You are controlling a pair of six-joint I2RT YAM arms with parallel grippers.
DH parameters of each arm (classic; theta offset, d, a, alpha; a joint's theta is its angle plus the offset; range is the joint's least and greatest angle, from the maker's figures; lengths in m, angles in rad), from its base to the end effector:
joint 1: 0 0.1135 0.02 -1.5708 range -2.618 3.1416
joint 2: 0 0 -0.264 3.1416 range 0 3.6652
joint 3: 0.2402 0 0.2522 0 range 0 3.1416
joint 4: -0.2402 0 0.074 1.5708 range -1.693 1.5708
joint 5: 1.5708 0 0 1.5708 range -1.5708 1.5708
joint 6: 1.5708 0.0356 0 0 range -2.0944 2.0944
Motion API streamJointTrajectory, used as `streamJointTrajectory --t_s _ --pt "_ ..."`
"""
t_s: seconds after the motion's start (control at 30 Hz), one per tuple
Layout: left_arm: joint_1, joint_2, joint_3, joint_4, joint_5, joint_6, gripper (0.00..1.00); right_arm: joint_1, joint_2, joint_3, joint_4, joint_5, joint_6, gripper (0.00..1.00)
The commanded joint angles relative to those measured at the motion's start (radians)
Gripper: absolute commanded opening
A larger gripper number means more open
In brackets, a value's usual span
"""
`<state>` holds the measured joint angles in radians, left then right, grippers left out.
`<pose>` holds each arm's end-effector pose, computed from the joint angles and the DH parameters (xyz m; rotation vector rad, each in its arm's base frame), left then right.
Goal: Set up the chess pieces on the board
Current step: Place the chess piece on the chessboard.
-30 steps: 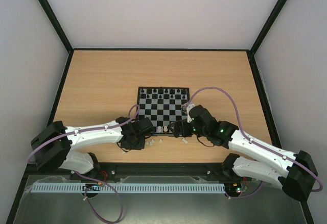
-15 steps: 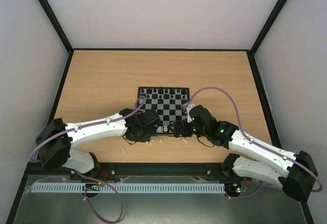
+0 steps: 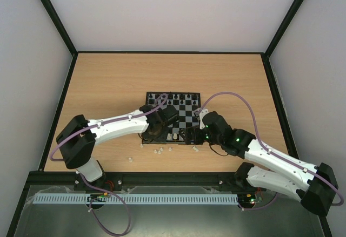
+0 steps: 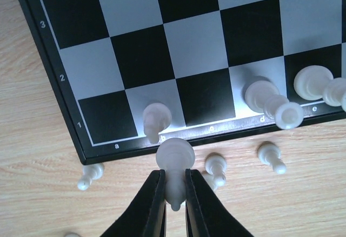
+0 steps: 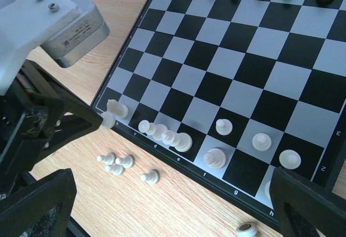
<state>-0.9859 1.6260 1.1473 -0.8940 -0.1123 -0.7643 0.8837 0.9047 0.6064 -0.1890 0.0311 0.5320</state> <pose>0.1696 -0.2489 0.2103 0.3074 2.9103 -0.1178 0.1312 0.1581 0.2551 -0.3591 2.1370 0.8223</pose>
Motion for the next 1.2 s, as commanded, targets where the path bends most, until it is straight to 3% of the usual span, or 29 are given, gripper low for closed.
streamJointTrajectory --t_s 0.0,0.53,1.17 --pt "0.013 0.024 0.025 0.015 0.012 0.048 0.08 0.003 -0.021 -0.013 -0.009 0.014 0.005 0.99" --pt "0.022 0.128 0.061 0.073 0.035 0.088 0.09 0.003 -0.02 -0.015 -0.006 0.004 0.003 0.99" --pt "0.037 0.139 0.066 0.087 0.031 0.105 0.14 0.003 -0.014 -0.019 -0.001 -0.005 0.003 0.99"
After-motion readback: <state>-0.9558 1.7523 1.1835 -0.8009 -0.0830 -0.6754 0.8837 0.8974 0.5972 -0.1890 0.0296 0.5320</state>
